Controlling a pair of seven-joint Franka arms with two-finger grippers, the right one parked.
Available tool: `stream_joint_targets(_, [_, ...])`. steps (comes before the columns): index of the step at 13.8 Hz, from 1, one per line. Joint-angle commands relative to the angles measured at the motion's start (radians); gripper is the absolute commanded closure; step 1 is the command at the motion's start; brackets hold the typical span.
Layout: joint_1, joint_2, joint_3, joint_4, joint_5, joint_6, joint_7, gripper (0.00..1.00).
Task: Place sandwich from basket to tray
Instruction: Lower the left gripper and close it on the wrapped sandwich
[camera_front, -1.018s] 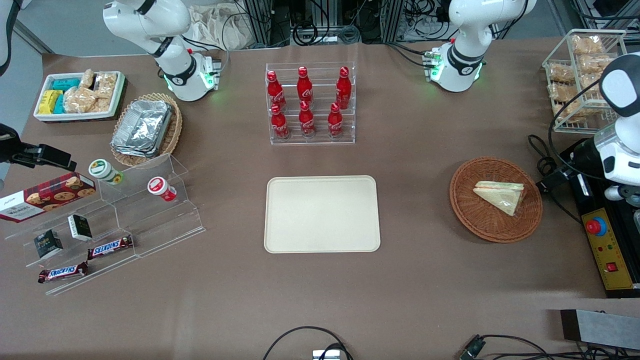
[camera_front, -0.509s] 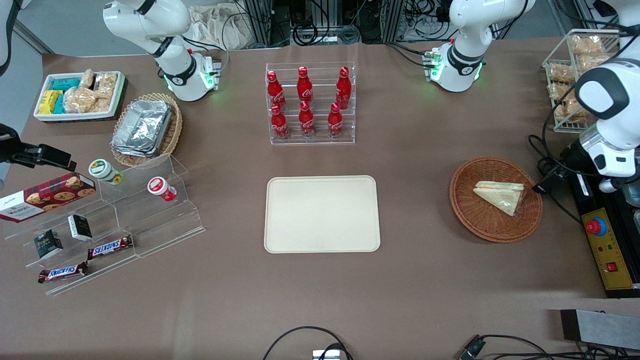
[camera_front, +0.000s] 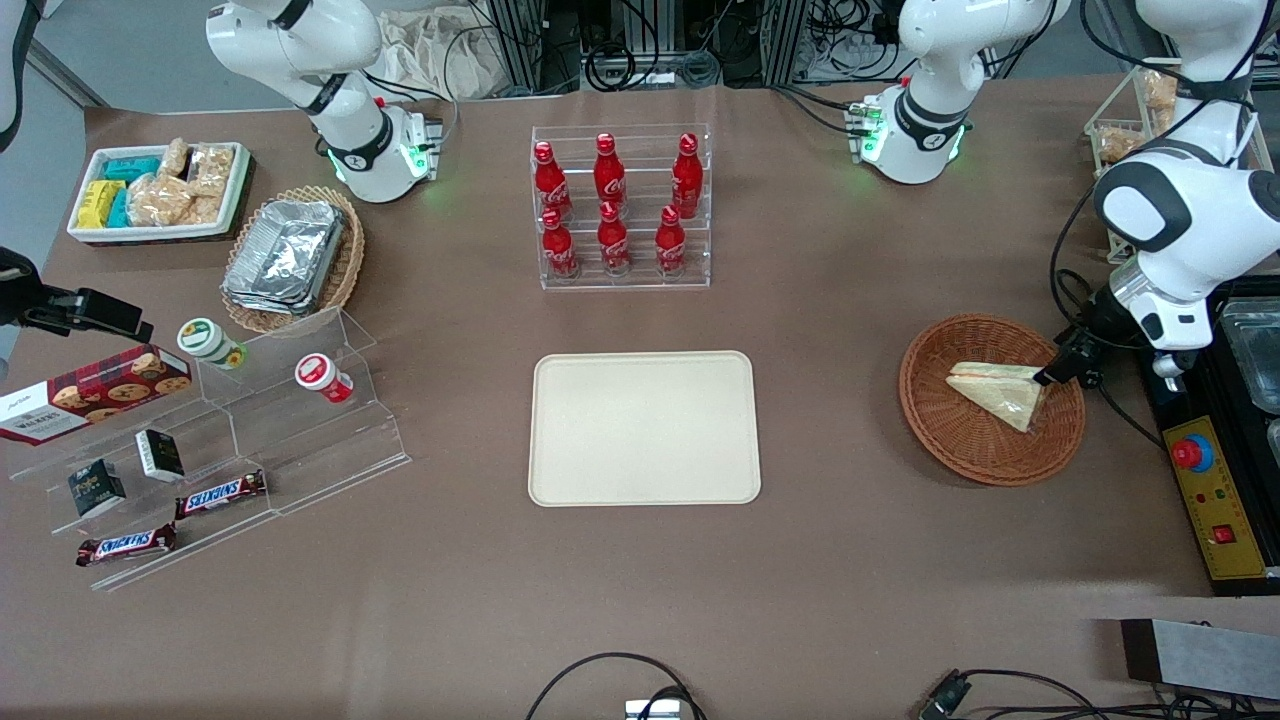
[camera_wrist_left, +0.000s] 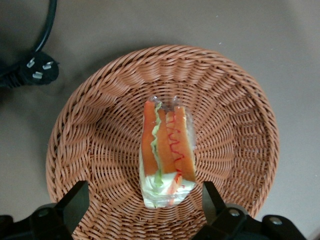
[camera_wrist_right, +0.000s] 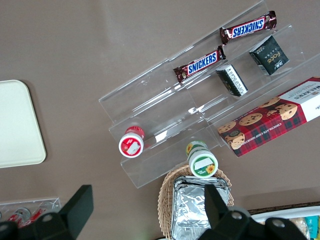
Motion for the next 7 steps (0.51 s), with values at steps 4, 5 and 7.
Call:
stream_joint_targets(4, [-0.015,0.052,-0.017,-0.016,-0.051,0.092,-0.010,0.00])
stream_joint_targets(5, [-0.030,0.061,-0.017,-0.016,-0.053,0.110,-0.010,0.00])
stream_joint_targets(7, [-0.037,0.084,-0.017,-0.015,-0.059,0.127,-0.010,0.00])
